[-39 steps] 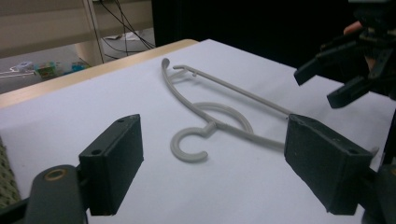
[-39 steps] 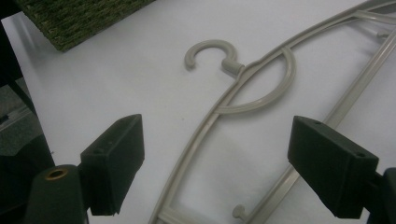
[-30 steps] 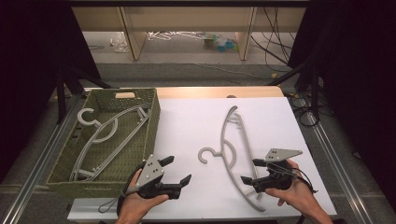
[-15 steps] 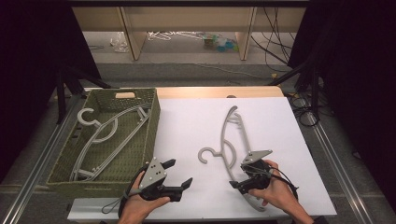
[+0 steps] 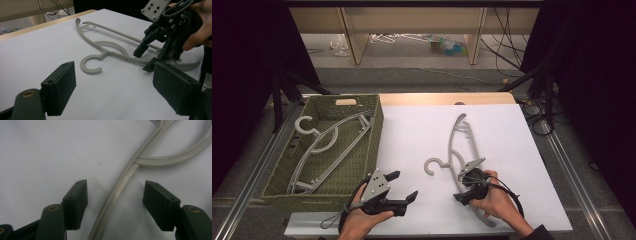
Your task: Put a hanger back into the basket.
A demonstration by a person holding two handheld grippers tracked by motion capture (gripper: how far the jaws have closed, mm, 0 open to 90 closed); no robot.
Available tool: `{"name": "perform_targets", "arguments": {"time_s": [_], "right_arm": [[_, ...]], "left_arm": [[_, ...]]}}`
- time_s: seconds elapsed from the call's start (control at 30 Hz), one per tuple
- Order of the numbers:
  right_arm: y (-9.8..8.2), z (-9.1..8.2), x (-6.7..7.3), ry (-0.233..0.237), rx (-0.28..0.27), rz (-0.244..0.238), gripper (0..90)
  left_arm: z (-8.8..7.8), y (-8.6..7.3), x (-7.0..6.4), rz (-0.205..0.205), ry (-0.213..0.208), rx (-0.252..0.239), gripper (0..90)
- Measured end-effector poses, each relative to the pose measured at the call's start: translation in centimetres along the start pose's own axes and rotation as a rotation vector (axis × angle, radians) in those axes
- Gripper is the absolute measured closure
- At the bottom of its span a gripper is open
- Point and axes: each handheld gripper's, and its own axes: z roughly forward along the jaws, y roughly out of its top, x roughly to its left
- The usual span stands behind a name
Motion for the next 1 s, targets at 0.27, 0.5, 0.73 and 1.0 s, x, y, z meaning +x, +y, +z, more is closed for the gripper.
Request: {"name": "perform_targets", "arguments": {"time_s": [0.27,0.5,0.73,1.0], "right_arm": [[1.0,0.2,0.2,-0.017,0.073,-0.015,41.8],[0.8,-0.1,-0.2,0.001,0.07,-0.042,60.5],[0.7,-0.4,-0.5,0.022,0.081,-0.086,72.0],[-0.1,-1.1,-1.0,0.087,0.112,-0.223,81.6]], "left_arm": [[0.0,0.0,0.1,-0.003,-0.004,-0.006,19.2],[-0.3,-0.1,0.3,-0.007,0.009,-0.003,19.4],[-0.4,-0.1,0.3,-0.001,0.007,-0.007,19.7],[-0.6,-0.1,0.5,-0.008,0.022,-0.009,20.3]]}}
